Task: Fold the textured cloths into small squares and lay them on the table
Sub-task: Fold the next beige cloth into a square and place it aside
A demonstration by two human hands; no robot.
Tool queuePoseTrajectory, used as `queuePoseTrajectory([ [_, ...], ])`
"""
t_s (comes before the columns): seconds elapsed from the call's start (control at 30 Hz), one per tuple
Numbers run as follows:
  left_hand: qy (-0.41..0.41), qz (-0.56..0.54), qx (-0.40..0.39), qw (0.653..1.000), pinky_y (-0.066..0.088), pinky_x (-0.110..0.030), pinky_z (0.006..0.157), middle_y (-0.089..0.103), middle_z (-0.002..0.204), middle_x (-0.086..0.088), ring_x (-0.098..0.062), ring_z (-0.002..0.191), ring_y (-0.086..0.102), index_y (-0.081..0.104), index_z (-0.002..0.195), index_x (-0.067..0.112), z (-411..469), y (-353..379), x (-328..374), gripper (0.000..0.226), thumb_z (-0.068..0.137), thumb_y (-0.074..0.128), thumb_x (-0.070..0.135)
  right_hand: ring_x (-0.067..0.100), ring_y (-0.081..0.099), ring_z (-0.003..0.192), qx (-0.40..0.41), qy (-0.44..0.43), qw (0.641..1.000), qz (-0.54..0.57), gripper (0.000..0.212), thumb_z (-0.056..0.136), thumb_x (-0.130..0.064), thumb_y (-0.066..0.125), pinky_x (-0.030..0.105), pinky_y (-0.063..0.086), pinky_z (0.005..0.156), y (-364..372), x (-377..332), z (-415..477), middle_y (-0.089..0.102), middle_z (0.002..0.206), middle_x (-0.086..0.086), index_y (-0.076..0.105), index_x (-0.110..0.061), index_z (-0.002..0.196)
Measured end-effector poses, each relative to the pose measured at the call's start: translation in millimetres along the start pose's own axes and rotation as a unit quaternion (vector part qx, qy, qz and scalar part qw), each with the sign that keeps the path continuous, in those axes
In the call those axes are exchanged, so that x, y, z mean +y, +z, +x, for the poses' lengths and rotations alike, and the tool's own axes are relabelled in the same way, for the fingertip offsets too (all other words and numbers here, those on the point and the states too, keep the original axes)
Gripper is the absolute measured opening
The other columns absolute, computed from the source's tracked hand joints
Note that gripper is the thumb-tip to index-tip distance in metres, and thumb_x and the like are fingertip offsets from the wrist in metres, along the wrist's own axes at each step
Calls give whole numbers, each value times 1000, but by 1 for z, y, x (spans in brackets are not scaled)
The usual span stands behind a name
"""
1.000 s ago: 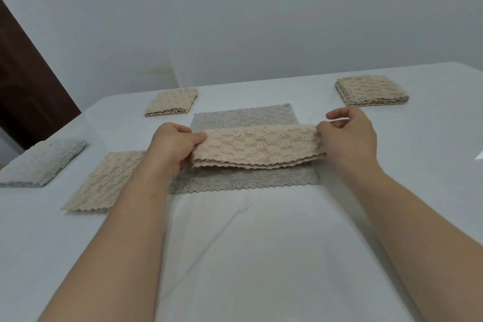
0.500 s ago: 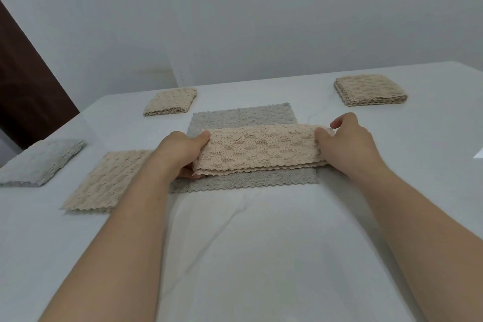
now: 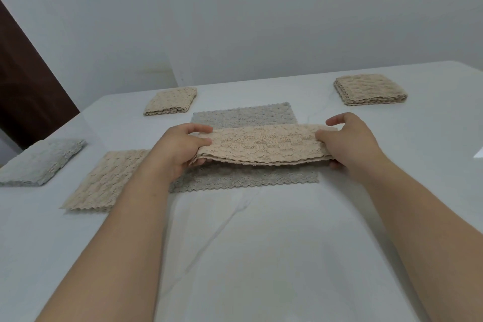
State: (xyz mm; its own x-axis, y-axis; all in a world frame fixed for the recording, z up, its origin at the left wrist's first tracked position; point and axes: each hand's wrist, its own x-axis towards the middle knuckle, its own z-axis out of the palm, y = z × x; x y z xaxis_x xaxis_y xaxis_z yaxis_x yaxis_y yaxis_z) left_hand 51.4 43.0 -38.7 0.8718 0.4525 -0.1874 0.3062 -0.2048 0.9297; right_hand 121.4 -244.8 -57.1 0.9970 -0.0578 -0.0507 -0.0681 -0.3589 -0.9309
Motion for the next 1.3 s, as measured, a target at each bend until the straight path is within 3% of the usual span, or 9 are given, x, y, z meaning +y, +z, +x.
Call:
queuePoseTrajectory([
  [0.17,23,120,-2,993,48,-23,46,65,100,-2,-18,67,57,79,100,25,0,0,-4,28,91,71,0,23,62,57,-36,16,999,-29,29,90,-7,60,32,51,50,2,3,2,66,75,11,55,-21,115],
  [0.3,61,168,-3,984,44,-21,40,57,86,-3,-16,45,47,77,102,21,-2,4,-4,28,88,74,-3,21,61,51,-40,-22,997,-65,36,87,1,53,18,38,33,5,4,1,64,86,9,58,-26,110],
  [0.47,83,183,16,979,49,-20,62,61,104,1,-12,76,62,78,101,33,-2,4,-3,42,79,80,-2,18,61,64,-21,-52,992,-116,25,83,-15,57,29,49,56,3,5,3,64,84,-4,64,-32,100],
  [0.6,91,134,41,986,50,-17,61,67,103,-1,-13,75,66,78,101,29,0,6,-4,34,77,84,5,17,60,82,15,-108,986,-122,19,98,-41,57,28,41,74,3,6,4,61,77,-13,65,-25,93],
  [0.73,131,56,103,984,49,-25,64,60,83,0,-14,71,55,79,88,25,4,6,-8,3,87,81,23,13,56,70,36,-139,986,-86,9,96,-29,63,26,39,64,2,4,4,58,75,-12,69,-22,96],
  [0.83,149,46,120,980,46,-19,58,55,77,3,-13,66,50,78,86,27,6,7,-9,8,88,80,19,9,55,61,13,-108,994,-11,15,92,-12,65,23,46,57,2,2,2,63,78,-6,72,-24,99],
  [1.0,173,18,124,977,48,-10,70,71,105,8,-1,80,63,78,95,31,5,7,-6,23,88,77,8,-3,50,38,-21,-34,993,110,26,92,-4,63,13,37,38,0,-3,3,60,78,-3,74,-25,102],
  [1.17,190,-1,146,971,54,-18,74,73,101,7,-11,85,66,78,96,30,2,9,-3,22,89,75,10,4,60,78,47,-119,990,63,9,95,-31,68,19,46,69,2,-2,1,67,84,-15,75,-25,95],
  [1.3,219,-35,170,960,52,-20,74,73,93,12,-5,82,64,76,91,29,2,11,-1,10,90,75,19,1,54,74,97,-160,980,64,11,93,-32,71,22,42,69,3,0,3,58,86,-17,68,-25,100],
])
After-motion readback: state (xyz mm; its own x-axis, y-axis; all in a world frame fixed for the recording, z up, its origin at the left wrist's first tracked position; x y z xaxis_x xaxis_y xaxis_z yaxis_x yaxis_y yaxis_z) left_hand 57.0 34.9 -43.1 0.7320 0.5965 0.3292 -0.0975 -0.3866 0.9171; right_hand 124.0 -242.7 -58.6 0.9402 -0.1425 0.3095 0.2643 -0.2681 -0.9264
